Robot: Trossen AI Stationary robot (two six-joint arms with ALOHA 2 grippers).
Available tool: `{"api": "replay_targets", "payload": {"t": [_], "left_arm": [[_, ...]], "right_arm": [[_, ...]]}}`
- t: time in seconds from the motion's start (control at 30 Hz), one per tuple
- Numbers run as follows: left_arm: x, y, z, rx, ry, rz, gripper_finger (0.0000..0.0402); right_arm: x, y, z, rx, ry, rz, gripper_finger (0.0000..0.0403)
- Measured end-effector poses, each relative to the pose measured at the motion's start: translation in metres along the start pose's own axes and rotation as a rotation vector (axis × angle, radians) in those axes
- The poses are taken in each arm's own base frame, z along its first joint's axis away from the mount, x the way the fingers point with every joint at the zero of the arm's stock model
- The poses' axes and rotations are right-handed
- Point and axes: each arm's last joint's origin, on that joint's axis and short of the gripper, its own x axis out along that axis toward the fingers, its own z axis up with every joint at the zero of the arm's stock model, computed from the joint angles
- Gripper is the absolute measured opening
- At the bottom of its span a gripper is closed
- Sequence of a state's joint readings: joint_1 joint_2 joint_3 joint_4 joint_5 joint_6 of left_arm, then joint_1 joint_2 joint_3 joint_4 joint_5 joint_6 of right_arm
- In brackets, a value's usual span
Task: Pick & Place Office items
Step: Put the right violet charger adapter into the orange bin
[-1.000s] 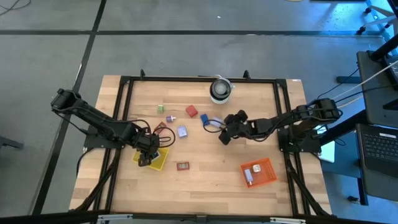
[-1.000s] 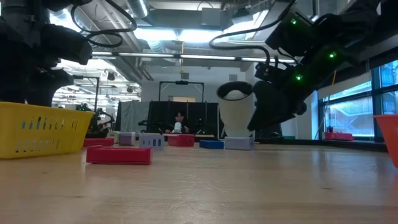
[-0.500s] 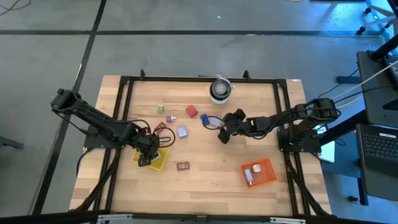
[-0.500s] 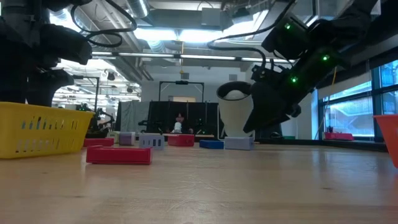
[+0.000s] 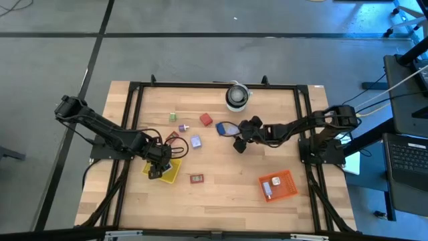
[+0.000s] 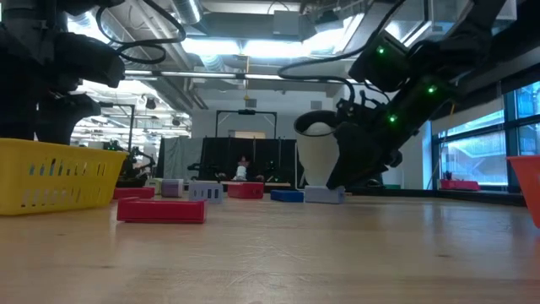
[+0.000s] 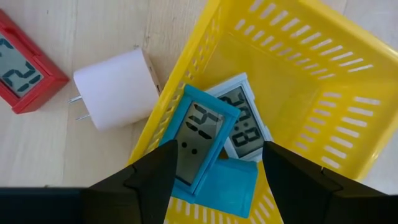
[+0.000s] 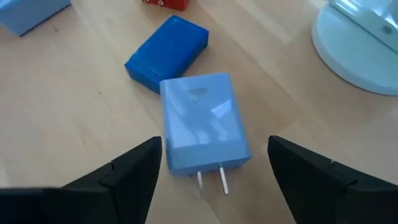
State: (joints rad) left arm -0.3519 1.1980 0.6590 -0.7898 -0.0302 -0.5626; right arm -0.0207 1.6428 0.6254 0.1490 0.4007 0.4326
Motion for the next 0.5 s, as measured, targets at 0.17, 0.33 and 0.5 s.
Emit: {"api": "replay_targets", "payload": {"t": [0.17, 0.33, 0.5], "left_arm": [[0.0, -0.0005, -0.0003, -0.008, 0.012, -0.019, 0.0231], [0.0, -0.0012, -0.0008, -0.012, 0.028, -0.044, 0.0233], [-0.0001, -0.0013, -0.0009, -0.01, 0.031, -0.048, 0.0233]], "right_arm": [[0.0024, -0.0047, 0.0038, 0.001, -0.009, 0.005, 0.0297], [0.004, -0.0072, 0.0068, 0.018, -0.013, 0.032, 0.0297], [0.0086, -0.0057, 0.0042, 0.017, 0.002, 0.057, 0.0297]]}}
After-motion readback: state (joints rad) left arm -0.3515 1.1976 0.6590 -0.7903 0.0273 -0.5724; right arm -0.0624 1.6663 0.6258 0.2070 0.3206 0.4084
